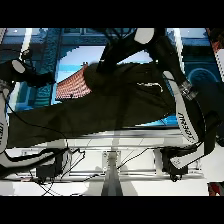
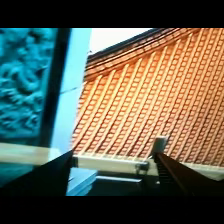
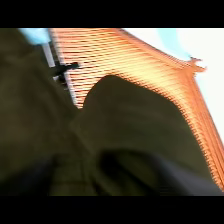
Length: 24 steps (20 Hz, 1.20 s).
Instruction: Fold the clothes and pants, and hang the long-sleeved shirts on hangers.
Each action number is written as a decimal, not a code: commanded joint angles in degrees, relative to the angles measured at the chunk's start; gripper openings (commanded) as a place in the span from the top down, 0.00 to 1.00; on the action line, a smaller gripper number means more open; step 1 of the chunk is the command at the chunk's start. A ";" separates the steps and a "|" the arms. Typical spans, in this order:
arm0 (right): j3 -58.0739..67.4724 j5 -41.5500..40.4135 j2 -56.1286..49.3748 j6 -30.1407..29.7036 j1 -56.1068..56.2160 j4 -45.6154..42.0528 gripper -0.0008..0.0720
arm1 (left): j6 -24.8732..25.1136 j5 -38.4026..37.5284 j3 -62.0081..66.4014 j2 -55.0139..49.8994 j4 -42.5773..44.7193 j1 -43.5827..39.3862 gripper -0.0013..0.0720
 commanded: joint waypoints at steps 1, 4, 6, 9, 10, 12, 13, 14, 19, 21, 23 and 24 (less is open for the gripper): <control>-0.04 -1.07 0.22 1.33 1.68 -6.32 0.04 | 0.13 2.86 0.00 0.00 -7.74 -0.04 0.09; -0.07 -1.38 0.26 8.57 -1.20 -20.13 0.04 | 7.04 8.66 0.00 -0.02 -21.51 -0.98 0.09; -0.07 -2.51 0.24 13.73 -5.77 -25.27 0.04 | 14.80 11.50 0.07 -0.02 -29.55 -3.43 0.09; -0.52 -4.59 -0.33 28.76 -16.24 -25.29 0.04 | 22.01 14.01 0.04 -0.11 -33.29 -10.16 0.09; -1.14 -4.57 -0.48 32.13 -19.74 -25.18 0.04 | 23.69 14.64 0.04 -0.28 -33.33 -12.35 0.09; -4.09 -4.61 -0.55 35.87 -26.58 -24.72 0.04 | 24.28 16.00 0.04 -0.76 -33.33 -16.31 0.09; -6.29 -4.61 -0.68 35.76 -29.90 -24.35 0.04 | 24.28 16.55 0.04 -0.98 -33.33 -17.84 0.09; -8.41 -4.39 -1.09 35.06 -32.79 -24.26 0.06 | 24.28 16.87 0.04 -1.16 -33.33 -19.12 0.09; -16.81 2.03 -6.84 31.76 -46.21 -11.69 0.89 | 24.04 16.72 0.04 -1.33 -33.35 -20.61 0.09; -16.85 2.71 -8.41 30.88 -48.52 -11.04 0.89 | 24.04 16.59 0.04 -1.33 -33.38 -20.63 0.09; -16.83 -0.87 -8.11 31.08 -49.77 -11.82 0.90 | 24.04 16.59 0.04 -1.33 -33.35 -20.63 0.09; -16.72 -1.81 -7.78 31.06 -50.10 -11.58 0.89 | 24.04 16.61 0.04 -1.33 -33.35 -20.63 0.09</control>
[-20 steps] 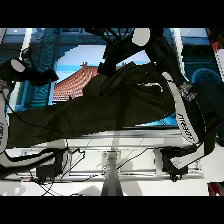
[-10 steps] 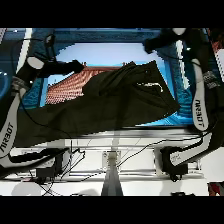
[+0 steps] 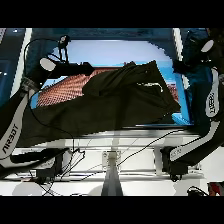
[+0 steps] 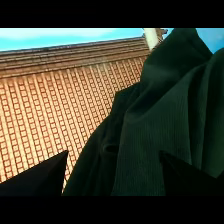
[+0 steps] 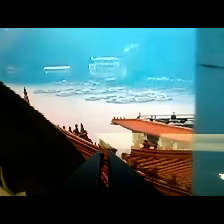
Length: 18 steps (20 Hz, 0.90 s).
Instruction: Fold the clothes and pants, and hang the long-sleeved shirts on hangers.
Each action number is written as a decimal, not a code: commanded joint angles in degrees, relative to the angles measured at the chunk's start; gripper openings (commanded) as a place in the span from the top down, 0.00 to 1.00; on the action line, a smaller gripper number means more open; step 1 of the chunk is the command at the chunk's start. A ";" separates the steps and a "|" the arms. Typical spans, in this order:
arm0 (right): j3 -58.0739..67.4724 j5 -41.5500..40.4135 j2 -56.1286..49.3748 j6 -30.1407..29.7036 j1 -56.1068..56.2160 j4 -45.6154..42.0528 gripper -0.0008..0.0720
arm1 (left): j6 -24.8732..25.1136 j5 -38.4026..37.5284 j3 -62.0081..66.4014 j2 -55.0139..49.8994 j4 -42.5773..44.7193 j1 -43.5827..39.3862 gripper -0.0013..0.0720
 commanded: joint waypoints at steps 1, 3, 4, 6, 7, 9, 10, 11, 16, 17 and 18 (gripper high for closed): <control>-0.13 -1.01 -0.44 -0.90 -2.86 1.81 0.82 | 0.20 0.09 0.04 -0.04 -0.02 -0.26 0.09; 0.04 -1.68 -0.61 -5.29 -2.89 0.94 0.44 | 0.20 0.09 0.04 -0.04 -0.02 -0.26 0.09; 0.04 -1.44 -0.98 -6.88 -2.91 0.46 0.44 | 0.20 0.07 0.04 -0.04 -0.02 -0.24 0.09; 0.02 0.92 -2.64 -11.08 -2.89 1.79 0.44 | 0.20 0.11 0.04 -0.04 -0.02 -0.26 0.09; 0.00 2.71 -3.78 -13.77 -2.89 4.79 0.44 | 0.20 0.11 0.04 -0.07 -0.02 -0.26 0.09; -0.11 4.70 -6.08 -19.19 -2.89 15.32 0.44 | 0.20 0.11 0.04 -0.11 -0.02 -0.26 0.09; -0.11 5.14 -6.86 -22.40 -2.80 20.39 0.44 | 0.20 0.11 0.04 -0.15 -0.02 -0.26 0.09; -0.09 5.42 -7.34 -24.57 -2.45 23.74 0.41 | 0.20 0.11 0.04 -0.17 -0.02 -0.26 0.09; -0.15 2.99 -8.74 -29.66 0.50 24.63 0.24 | 0.17 0.09 0.04 -0.22 -0.04 -0.26 0.09; -0.15 3.93 -9.09 -29.77 0.85 24.76 0.24 | 0.17 0.09 0.04 -0.22 -0.04 -0.26 0.09; -0.15 5.46 -9.38 -30.69 1.07 24.94 0.24 | 0.20 0.11 0.04 -0.22 -0.04 -0.26 0.09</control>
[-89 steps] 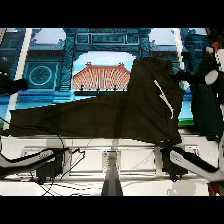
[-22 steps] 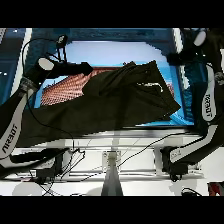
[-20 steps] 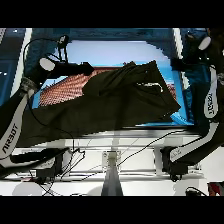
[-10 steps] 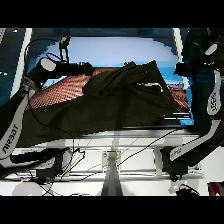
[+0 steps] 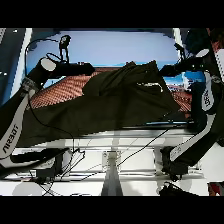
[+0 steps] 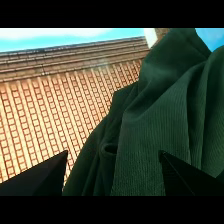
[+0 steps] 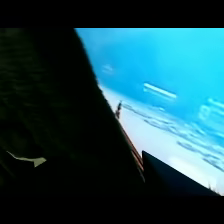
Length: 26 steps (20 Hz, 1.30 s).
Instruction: Fold the clothes and pants, and hang the long-sleeved shirts on hangers.
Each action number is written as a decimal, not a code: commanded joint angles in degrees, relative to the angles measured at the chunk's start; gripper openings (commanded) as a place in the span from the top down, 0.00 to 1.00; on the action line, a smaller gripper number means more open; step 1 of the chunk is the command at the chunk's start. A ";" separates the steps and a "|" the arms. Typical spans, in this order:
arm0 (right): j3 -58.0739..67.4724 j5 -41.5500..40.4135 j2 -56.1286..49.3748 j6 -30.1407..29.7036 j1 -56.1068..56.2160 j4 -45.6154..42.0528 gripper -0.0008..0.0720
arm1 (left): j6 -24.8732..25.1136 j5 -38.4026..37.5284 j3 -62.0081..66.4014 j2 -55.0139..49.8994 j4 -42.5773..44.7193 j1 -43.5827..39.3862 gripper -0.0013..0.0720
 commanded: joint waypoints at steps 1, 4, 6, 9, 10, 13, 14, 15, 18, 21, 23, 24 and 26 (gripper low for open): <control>-0.07 3.78 -1.22 -4.61 1.07 2.97 0.24 | 0.00 -0.02 0.04 -0.02 0.02 -0.04 0.09; -0.74 8.02 -1.31 -10.05 1.09 6.78 0.32 | 0.00 0.00 0.04 -0.02 0.02 -0.04 0.09; -0.85 8.55 -1.31 -10.49 1.25 7.04 0.45 | 0.00 0.02 0.04 -0.04 0.02 -0.04 0.09; -0.85 8.90 -1.31 -10.38 2.32 7.56 0.67 | 0.00 0.02 0.04 -0.52 0.00 -0.07 0.09; -0.85 10.29 -1.29 -10.36 2.86 7.61 0.96 | 0.00 0.02 0.04 -0.96 -0.33 -0.13 0.09; -0.85 20.33 -0.50 -9.66 4.39 7.10 0.96 | 0.02 2.16 0.07 -1.92 -6.91 -0.48 0.09; -0.85 22.38 0.52 -8.46 4.72 6.62 0.96 | 0.02 3.61 0.17 -1.92 -9.62 -0.52 0.10; -0.85 22.60 2.05 -7.34 4.85 6.08 0.96 | 0.00 3.58 0.94 -2.01 -10.73 -0.52 0.10; -2.36 20.98 9.60 -6.86 5.73 5.95 0.96 | 0.02 2.43 4.59 -2.10 -10.49 -1.18 0.10; -10.67 16.46 20.63 -7.23 6.97 4.42 0.96 | -0.02 2.69 8.46 -2.16 -7.28 -1.95 0.10; -19.69 13.60 28.85 -7.34 7.98 1.92 0.96 | -0.22 2.73 8.70 -2.40 -7.21 -2.23 0.10; -25.05 11.93 33.38 -7.43 8.59 0.24 0.96 | -1.44 2.10 8.70 -2.89 -7.19 -2.29 0.10; -34.99 8.68 41.79 -8.90 9.81 -2.34 0.96 | -2.38 0.81 8.70 -4.55 -7.21 -3.04 0.10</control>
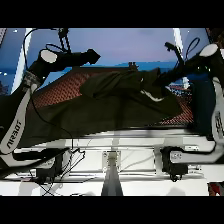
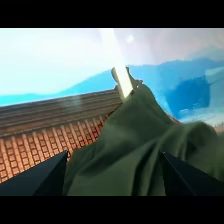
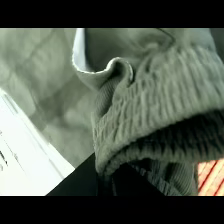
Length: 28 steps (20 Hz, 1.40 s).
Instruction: Fold the clothes and pants, and hang the long-sleeved shirts on hangers.
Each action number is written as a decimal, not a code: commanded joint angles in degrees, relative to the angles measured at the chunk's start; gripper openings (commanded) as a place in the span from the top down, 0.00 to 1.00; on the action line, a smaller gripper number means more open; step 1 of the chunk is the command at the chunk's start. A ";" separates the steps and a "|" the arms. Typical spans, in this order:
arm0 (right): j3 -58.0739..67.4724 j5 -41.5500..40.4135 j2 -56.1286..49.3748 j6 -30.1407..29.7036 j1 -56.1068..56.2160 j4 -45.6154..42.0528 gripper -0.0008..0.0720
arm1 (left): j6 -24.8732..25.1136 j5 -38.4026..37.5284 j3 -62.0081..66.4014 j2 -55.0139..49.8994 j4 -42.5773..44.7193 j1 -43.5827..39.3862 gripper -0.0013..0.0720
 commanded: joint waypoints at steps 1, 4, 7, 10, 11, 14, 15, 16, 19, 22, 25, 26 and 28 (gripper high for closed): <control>-16.52 -6.47 15.26 -1.38 2.16 -5.14 0.96 | -1.44 -1.77 0.68 -2.54 0.46 -1.44 0.10; -25.70 -8.15 24.87 -1.33 2.75 -7.10 0.96 | -1.42 -3.48 0.76 -6.49 2.51 -4.33 0.10; -27.78 -8.46 28.22 -1.33 2.75 -7.32 0.95 | -1.40 -8.94 2.73 -10.88 9.97 -8.13 0.10; -27.78 -11.45 28.22 -1.29 2.75 -7.28 0.95 | 1.53 -11.80 3.65 -13.03 11.19 -11.58 0.10; -27.78 -12.46 28.22 -1.27 2.75 -7.28 0.95 | 2.62 -11.80 3.65 -13.00 11.19 -12.59 0.10; -27.78 -14.62 28.22 -1.27 2.75 -7.28 0.95 | 3.13 -12.90 3.65 -13.27 12.35 -14.95 0.10; -27.78 -15.02 28.22 -1.27 2.75 -7.28 0.95 | 3.10 -13.49 3.63 -13.46 14.38 -15.74 0.11; -27.78 -15.74 28.22 -1.25 2.75 -7.28 0.95 | 3.13 -13.14 3.65 -13.53 16.65 -16.37 0.25; -27.78 -16.33 28.22 -1.18 2.75 -7.34 0.95 | 3.06 -5.51 4.85 -13.46 17.59 -16.17 0.95; -27.78 -17.51 28.22 -0.11 2.75 -11.78 0.95 | -0.31 1.90 9.68 -12.20 17.46 -13.49 0.95; -27.78 -22.51 28.22 7.65 2.71 -21.27 0.95 | -1.49 8.61 12.20 -7.39 17.68 -9.29 0.96; -27.78 -24.46 28.22 10.25 2.71 -23.43 0.95 | -1.49 9.86 12.20 -5.25 17.70 -7.76 0.96; -27.78 -28.96 28.22 14.16 2.71 -25.24 0.95 | -1.51 9.99 12.17 -0.57 19.34 -4.44 0.96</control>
